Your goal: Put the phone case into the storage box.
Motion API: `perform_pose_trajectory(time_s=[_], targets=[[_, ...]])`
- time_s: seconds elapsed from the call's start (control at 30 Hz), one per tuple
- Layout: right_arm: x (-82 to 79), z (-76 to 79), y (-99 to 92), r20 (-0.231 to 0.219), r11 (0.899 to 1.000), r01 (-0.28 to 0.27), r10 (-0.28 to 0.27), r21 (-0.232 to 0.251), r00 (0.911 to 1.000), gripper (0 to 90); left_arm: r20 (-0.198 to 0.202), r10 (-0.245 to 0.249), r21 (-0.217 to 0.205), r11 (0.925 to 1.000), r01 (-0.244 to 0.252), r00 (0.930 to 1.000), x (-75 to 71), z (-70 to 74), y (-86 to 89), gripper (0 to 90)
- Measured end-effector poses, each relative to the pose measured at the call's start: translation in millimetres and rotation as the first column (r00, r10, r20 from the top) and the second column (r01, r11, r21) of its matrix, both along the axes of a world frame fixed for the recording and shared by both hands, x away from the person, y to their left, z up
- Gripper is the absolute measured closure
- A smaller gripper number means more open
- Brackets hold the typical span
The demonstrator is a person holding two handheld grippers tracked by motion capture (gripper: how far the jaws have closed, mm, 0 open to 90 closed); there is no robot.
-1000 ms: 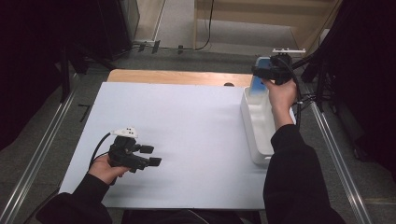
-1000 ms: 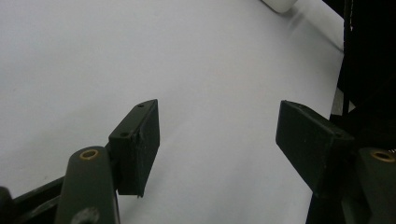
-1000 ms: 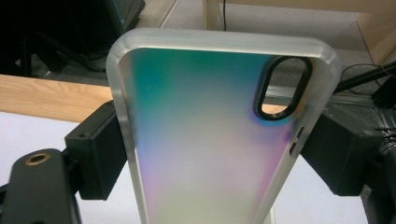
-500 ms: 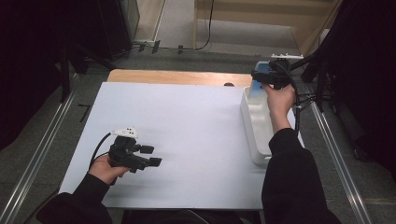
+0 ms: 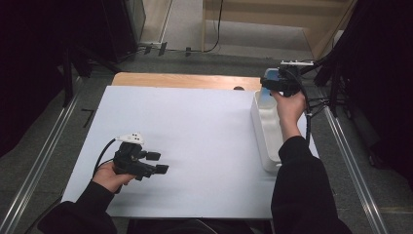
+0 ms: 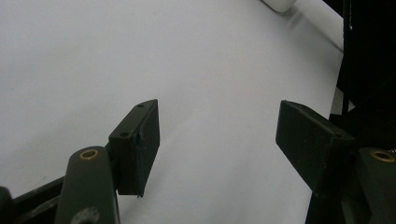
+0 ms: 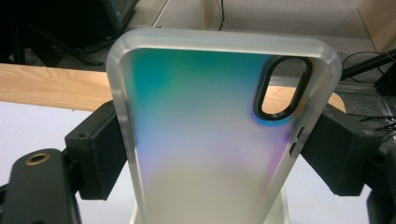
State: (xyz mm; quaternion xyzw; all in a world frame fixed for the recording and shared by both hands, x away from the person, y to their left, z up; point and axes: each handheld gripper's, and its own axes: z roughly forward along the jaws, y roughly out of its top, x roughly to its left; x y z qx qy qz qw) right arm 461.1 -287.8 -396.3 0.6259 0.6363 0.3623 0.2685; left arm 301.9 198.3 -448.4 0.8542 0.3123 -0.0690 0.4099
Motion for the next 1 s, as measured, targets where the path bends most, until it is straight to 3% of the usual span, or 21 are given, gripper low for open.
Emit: perform_pose_trajectory(time_s=[0.5, 1.0], targets=[[-0.4, -17.6, 2.1, -0.030, 1.000, -0.001, 0.001, 0.005, 0.9996, 14.0, 0.004, -0.001, -0.013, 0.9999, 0.001, 1.0000, -0.1, 0.6, 0.2, 30.1], [-1.1, -33.5, 6.3, -0.073, 0.999, 0.005, -0.008, -0.040, 0.9973, 14.0, 0.003, 0.000, -0.012, 0.9999, 0.000, 1.0000, 0.0, 0.5, 0.0, 30.0]])
